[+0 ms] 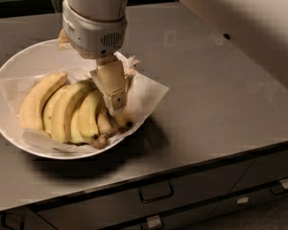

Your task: Pick banana from white bowl

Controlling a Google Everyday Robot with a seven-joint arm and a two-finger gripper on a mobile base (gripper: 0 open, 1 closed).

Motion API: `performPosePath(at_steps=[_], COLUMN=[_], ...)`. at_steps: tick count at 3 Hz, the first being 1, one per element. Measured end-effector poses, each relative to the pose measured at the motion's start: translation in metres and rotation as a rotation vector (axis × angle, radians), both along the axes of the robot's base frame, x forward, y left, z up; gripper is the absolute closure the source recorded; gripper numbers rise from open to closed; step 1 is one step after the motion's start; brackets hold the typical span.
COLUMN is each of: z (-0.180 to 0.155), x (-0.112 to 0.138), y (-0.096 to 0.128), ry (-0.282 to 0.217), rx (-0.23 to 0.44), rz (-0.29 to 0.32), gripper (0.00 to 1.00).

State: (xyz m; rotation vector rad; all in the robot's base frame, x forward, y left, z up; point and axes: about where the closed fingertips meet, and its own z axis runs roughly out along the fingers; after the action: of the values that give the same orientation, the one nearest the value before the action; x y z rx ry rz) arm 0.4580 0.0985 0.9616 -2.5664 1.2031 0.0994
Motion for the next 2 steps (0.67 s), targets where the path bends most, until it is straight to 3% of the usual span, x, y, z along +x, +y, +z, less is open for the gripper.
performPosePath(at_steps=[2], z=[-0.0068], x=[0.0078], y=[0.0088], ry=[0.020], rx=[0.006], rz=[0.023], gripper=[0.00])
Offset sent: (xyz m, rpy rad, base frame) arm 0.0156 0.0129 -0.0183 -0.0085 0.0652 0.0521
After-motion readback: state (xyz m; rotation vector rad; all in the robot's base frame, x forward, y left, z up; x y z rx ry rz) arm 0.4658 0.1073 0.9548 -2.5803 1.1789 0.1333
